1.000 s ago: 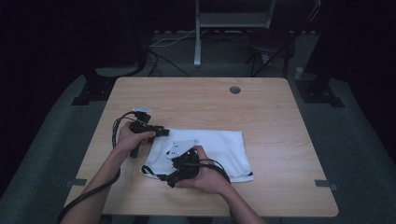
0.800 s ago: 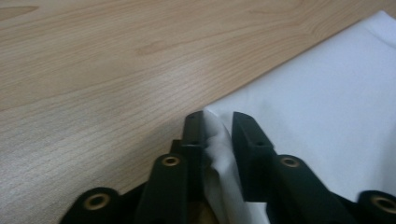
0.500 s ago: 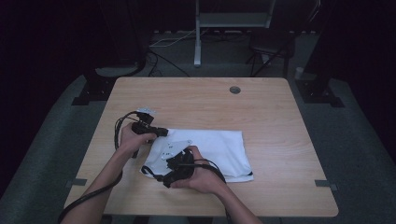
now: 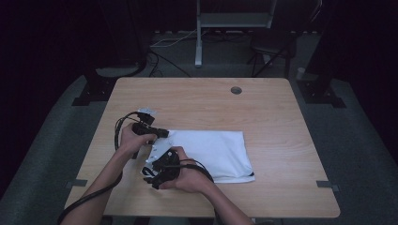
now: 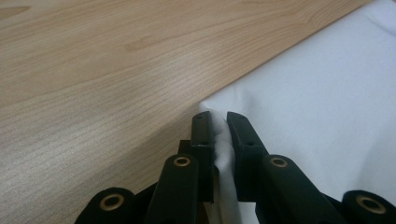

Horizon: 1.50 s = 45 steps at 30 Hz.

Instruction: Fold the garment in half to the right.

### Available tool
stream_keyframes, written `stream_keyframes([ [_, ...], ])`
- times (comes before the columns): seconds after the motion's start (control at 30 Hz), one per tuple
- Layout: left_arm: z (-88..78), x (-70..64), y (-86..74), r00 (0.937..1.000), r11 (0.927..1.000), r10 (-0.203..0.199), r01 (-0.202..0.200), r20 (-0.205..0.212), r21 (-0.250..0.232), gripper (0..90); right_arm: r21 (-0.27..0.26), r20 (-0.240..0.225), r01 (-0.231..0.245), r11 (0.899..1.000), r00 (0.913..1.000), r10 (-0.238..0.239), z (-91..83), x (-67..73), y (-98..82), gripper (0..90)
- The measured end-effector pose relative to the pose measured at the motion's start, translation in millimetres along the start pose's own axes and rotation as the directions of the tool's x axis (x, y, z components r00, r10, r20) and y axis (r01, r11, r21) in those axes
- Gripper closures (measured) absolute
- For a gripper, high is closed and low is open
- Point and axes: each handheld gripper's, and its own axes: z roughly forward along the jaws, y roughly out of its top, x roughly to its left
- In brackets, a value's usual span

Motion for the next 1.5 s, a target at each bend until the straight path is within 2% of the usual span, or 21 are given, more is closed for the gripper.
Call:
stream_keyframes([
  [0.27, 1.4, 2.9, -1.6, 0.9999, 0.9999, -0.014, 0.014, 0.007, -0.002, 81.9, 0.053, 0.007, 0.029, 0.998, 0.9995, -0.030, 15.5, -0.2, 2.4, 24.1],
  [0.6, 1.9, 3.9, -2.2, 0.9997, 0.9998, -0.020, 0.020, 0.012, 0.000, 81.2, 0.068, 0.005, 0.029, 0.997, 0.9996, -0.029, 24.0, -1.8, 4.0, 28.1],
  [0.73, 1.9, 4.8, -2.5, 0.9996, 0.9997, -0.023, 0.023, 0.015, 0.001, 81.0, 0.065, 0.010, 0.041, 0.997, 0.9991, -0.042, 25.8, -2.5, 5.3, 38.2],
  [0.9, 2.0, 5.4, -3.4, 0.9991, 0.9994, -0.035, 0.035, 0.023, -0.006, 81.0, 0.053, -0.004, 0.012, 0.999, 0.9999, -0.012, 25.9, -3.5, 4.1, 48.3],
  [1.1, 1.8, 4.3, -3.4, 0.9994, 0.9996, -0.027, 0.027, 0.023, -0.001, 80.9, 0.059, -0.005, -0.005, 0.998, 1.0000, 0.005, 24.1, -6.7, 3.5, 58.7],
  [1.37, 1.7, 3.5, -4.0, 0.9991, 0.9994, -0.034, 0.035, 0.023, -0.004, 80.5, 0.048, 0.036, -0.027, 0.998, 0.9990, 0.026, 22.9, -8.6, 1.7, 76.6],
  [1.5, 2.0, 2.8, -3.7, 0.9992, 0.9995, -0.032, 0.032, 0.022, -0.003, 81.2, 0.047, 0.066, -0.022, 0.999, 0.9976, 0.019, 22.8, -5.5, 1.3, 79.6],
])
